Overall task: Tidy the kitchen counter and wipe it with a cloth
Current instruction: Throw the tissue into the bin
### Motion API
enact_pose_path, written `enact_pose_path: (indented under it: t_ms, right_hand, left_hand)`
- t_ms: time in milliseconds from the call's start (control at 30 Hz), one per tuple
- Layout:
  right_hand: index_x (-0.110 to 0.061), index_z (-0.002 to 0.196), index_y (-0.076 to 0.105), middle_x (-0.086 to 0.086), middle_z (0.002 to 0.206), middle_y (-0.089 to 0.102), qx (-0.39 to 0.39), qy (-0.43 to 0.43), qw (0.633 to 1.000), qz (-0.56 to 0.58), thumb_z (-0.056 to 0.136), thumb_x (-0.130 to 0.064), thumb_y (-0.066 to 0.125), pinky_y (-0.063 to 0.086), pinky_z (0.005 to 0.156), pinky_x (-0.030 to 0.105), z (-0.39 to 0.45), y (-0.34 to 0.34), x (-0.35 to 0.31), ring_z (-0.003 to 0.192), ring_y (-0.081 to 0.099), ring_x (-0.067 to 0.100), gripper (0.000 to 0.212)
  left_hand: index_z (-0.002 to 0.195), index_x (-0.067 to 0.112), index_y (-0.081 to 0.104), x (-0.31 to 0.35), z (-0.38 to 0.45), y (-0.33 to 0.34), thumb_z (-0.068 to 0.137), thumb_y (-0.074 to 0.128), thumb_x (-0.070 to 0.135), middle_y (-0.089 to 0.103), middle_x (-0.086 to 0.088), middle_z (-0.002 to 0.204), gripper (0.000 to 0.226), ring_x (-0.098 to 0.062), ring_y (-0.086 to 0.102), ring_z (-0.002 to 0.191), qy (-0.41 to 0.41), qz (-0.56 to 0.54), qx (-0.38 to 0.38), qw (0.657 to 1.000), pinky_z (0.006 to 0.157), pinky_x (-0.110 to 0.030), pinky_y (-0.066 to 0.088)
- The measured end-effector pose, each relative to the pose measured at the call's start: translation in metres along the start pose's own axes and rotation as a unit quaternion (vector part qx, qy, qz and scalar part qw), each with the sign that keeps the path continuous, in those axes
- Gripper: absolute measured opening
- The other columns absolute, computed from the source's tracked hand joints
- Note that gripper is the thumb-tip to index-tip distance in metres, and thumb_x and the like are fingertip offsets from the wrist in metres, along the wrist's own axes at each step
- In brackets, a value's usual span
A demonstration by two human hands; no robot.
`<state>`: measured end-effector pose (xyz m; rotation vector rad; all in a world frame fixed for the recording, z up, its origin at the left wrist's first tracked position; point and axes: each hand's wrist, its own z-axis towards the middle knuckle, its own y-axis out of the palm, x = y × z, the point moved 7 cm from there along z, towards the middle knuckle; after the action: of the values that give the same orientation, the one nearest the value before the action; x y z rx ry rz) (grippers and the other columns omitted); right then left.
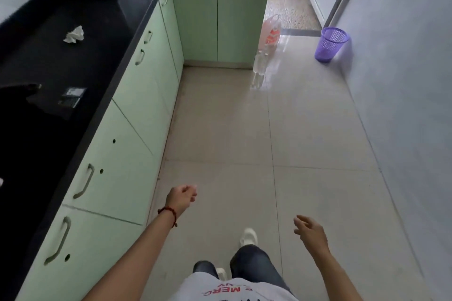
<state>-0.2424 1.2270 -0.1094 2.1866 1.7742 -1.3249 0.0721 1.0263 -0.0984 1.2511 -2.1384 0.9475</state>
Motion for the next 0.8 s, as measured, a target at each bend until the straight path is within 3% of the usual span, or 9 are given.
enact_pose_path:
  t_ms: [100,233,600,800]
  right_hand:
    - [-0.002,0.12,0.057,0.015,0.11,0.064,-0.004,0.009,1.0,0.006,0.09,-0.02,0.055,0.048,0.09,0.042,0.053,-0.004,-0.033,0.095,0.063,0.03,0.035]
    - [-0.003,0.12,0.056,0.01,0.1,0.062,-0.031,-0.006,0.999,-0.011,0.09,-0.02,0.055,0.047,0.087,0.04,0.127,-0.008,-0.096,0.088,0.063,0.027,0.035]
    - [-0.007,0.115,0.061,0.008,0.095,0.065,-0.085,-0.1,0.99,-0.058,0.089,-0.022,0.056,0.048,0.088,0.039,0.288,0.01,-0.344,0.088,0.064,0.024,0.03]
    - [-0.011,0.114,0.061,0.008,0.099,0.066,-0.122,-0.14,0.981,-0.056,0.09,-0.024,0.055,0.047,0.085,0.037,0.36,0.074,-0.462,0.088,0.064,0.022,0.029]
  left_hand:
    - [0.081,0.012,0.059,0.066,0.052,0.014,0.09,0.051,0.022,0.061,-0.006,0.081,0.016,-0.018,0.058,0.072,0.028,-0.009,0.009,1.0,0.057,-0.024,0.041]
    - [0.083,0.012,0.058,0.125,0.108,0.027,0.09,0.05,0.021,0.06,-0.006,0.079,0.014,-0.015,0.057,0.068,0.032,-0.022,0.027,0.999,0.058,-0.025,0.041]
    - [0.071,0.018,0.058,0.158,0.201,0.001,0.089,0.052,0.019,0.064,-0.012,0.086,0.019,-0.025,0.06,0.08,-0.09,-0.104,0.116,0.984,0.064,-0.027,0.042]
    - [0.087,0.006,0.059,0.178,0.284,-0.041,0.09,0.051,0.015,0.062,-0.012,0.08,0.012,-0.025,0.057,0.074,-0.128,-0.175,0.172,0.961,0.06,-0.025,0.04]
